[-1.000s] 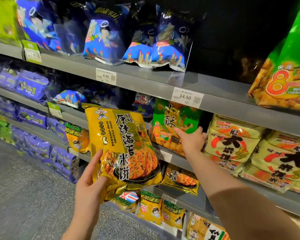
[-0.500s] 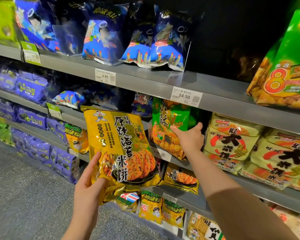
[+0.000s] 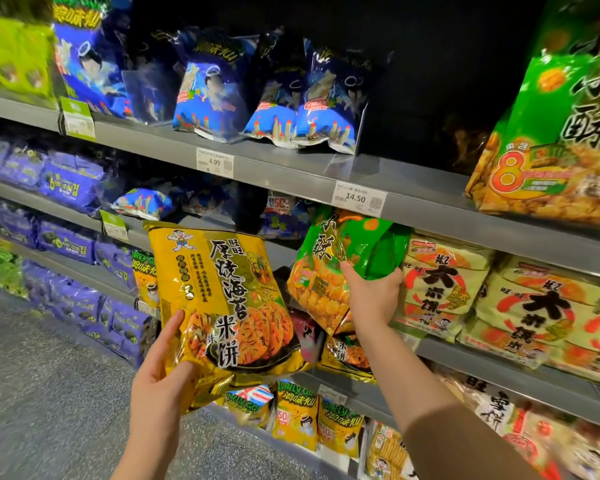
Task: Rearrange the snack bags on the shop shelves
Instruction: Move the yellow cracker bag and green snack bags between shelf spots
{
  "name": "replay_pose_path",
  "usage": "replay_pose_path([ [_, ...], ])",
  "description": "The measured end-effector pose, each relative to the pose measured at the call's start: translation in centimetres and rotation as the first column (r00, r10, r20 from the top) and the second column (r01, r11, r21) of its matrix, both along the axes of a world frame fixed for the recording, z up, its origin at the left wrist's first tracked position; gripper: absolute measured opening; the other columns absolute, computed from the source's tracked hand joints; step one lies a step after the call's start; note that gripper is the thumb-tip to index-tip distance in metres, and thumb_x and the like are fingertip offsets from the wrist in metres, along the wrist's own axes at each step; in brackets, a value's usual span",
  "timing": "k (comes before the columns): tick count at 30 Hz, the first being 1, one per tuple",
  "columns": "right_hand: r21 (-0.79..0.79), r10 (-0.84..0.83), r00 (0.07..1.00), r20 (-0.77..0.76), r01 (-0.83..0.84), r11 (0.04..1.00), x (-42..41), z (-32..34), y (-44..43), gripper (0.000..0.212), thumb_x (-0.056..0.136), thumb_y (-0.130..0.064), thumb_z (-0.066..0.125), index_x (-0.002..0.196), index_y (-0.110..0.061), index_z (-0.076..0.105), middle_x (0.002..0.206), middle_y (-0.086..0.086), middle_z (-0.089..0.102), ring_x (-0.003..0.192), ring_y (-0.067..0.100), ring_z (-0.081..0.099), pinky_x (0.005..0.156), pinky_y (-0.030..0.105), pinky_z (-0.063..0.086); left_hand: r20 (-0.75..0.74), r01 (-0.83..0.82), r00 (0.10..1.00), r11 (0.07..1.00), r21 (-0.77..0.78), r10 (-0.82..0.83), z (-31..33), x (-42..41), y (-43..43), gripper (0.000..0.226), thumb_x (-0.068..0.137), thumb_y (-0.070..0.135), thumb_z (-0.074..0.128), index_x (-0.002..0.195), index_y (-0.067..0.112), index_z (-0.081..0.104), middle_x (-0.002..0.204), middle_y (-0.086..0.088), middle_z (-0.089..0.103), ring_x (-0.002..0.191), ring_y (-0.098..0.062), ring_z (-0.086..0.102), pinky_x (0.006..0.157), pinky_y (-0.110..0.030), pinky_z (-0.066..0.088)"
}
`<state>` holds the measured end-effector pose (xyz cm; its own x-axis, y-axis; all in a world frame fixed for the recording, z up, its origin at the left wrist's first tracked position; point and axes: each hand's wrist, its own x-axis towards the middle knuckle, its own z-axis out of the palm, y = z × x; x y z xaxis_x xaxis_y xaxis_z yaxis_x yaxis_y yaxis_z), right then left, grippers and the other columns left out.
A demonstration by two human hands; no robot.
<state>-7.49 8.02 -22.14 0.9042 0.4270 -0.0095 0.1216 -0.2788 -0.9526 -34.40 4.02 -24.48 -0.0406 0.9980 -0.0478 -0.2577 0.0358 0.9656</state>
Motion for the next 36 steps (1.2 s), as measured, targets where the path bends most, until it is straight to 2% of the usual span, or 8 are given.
replay_pose_path([
  [3, 0.002, 0.026, 1.0, -0.011, -0.026, 1.0, 0.0, 0.5, -1.4, 0.085, 0.069, -0.041, 0.079, 0.134, -0.009, 0.034, 0.127, 0.008, 0.054, 0.113, 0.031, 0.054, 0.086, 0.037, 0.045, -0.013, -0.027, 1.0, 0.999, 0.021, 0.027, 0.4, -0.8, -0.7, 0.068, 0.08, -0.018, 0.043, 0.109, 0.041, 0.063, 0.09, 0.027, 0.07, 0.064, -0.004, 0.057, 0.053, -0.014, 0.049],
  [8, -0.034, 0.139, 0.989, -0.053, -0.141, 0.989, -1.2, -0.7, -4.3, 0.091, 0.064, -0.048, 0.079, 0.135, -0.013, 0.034, 0.125, 0.007, 0.056, 0.111, 0.03, 0.055, 0.092, 0.044, 0.049, -0.02, -0.031, 0.999, 0.999, 0.043, 0.032, 0.6, -1.5, -1.6, 0.069, 0.081, -0.015, 0.045, 0.111, 0.044, 0.062, 0.09, 0.026, 0.07, 0.075, -0.02, 0.047, 0.048, -0.015, 0.044],
  [13, -0.09, 0.169, 0.984, -0.052, -0.173, 0.981, -1.4, -1.0, -8.0, 0.079, 0.065, -0.047, 0.079, 0.126, -0.017, 0.039, 0.116, 0.002, 0.06, 0.102, 0.027, 0.058, 0.085, 0.038, 0.048, -0.076, -0.037, 0.996, 0.998, 0.052, 0.041, 1.4, -1.0, -3.3, 0.067, 0.081, -0.013, 0.047, 0.123, 0.039, 0.056, 0.112, 0.013, 0.064, 0.087, -0.015, 0.058, 0.06, -0.024, 0.055],
  [17, -0.195, 0.206, 0.978, -0.011, -0.204, 0.959, -1.0, -1.6, -11.3, 0.075, 0.067, -0.047, 0.078, 0.124, -0.017, 0.04, 0.112, 0.002, 0.061, 0.101, 0.028, 0.06, 0.082, 0.035, 0.048, -0.188, 0.02, 0.982, 0.999, 0.036, -0.013, 0.6, -0.4, -3.9, 0.062, 0.06, 0.013, 0.054, 0.103, 0.059, 0.059, 0.073, 0.029, 0.066, 0.075, -0.017, 0.047, 0.056, -0.022, 0.046],
  [22, -0.301, 0.224, 0.974, 0.013, -0.21, 0.93, 0.3, -2.4, -14.1, 0.072, 0.067, -0.048, 0.077, 0.121, -0.018, 0.041, 0.1, -0.001, 0.059, 0.084, 0.022, 0.057, 0.066, 0.029, 0.041, -0.319, 0.229, 0.925, 0.973, 0.03, -0.207, 0.4, 2.1, -4.0, 0.065, 0.049, 0.022, 0.056, 0.097, 0.065, 0.059, 0.069, 0.03, 0.066, 0.074, -0.014, 0.045, 0.055, -0.016, 0.042],
  [25, -0.361, 0.245, 0.968, 0.06, -0.208, 0.909, 1.0, -2.3, -14.7, 0.074, 0.065, -0.052, 0.076, 0.12, -0.018, 0.04, 0.106, 0.002, 0.06, 0.087, 0.024, 0.059, 0.06, 0.028, 0.041, -0.427, 0.307, 0.864, 0.951, 0.032, -0.265, 1.2, 4.1, -3.8, 0.067, 0.054, 0.017, 0.053, 0.094, 0.07, 0.057, 0.076, 0.031, 0.068, 0.065, -0.012, 0.047, 0.047, -0.011, 0.038],
  [31, -0.404, 0.245, 0.961, 0.129, -0.174, 0.898, 2.5, -1.4, -16.1, 0.08, 0.064, -0.052, 0.076, 0.124, -0.018, 0.036, 0.108, 0.003, 0.056, 0.093, 0.024, 0.058, 0.067, 0.03, 0.045, -0.493, 0.43, 0.792, 0.902, 0.031, -0.361, 2.7, 7.4, -0.8, 0.063, 0.06, 0.018, 0.055, 0.095, 0.071, 0.055, 0.075, 0.003, 0.064, 0.052, -0.014, 0.037, 0.047, -0.023, 0.03],
  [36, -0.378, 0.224, 0.962, 0.154, -0.152, 0.913, 3.4, -1.7, -17.6, 0.078, 0.063, -0.05, 0.077, 0.121, -0.017, 0.038, 0.101, 0.003, 0.059, 0.085, 0.021, 0.06, 0.062, 0.03, 0.048, -0.421, 0.566, 0.755, 0.824, 0.032, -0.502, 2.4, 9.5, 3.8, 0.061, 0.076, 0.005, 0.054, 0.111, 0.054, 0.059, 0.108, 0.023, 0.064, 0.081, -0.004, 0.051, 0.068, -0.02, 0.04],
])
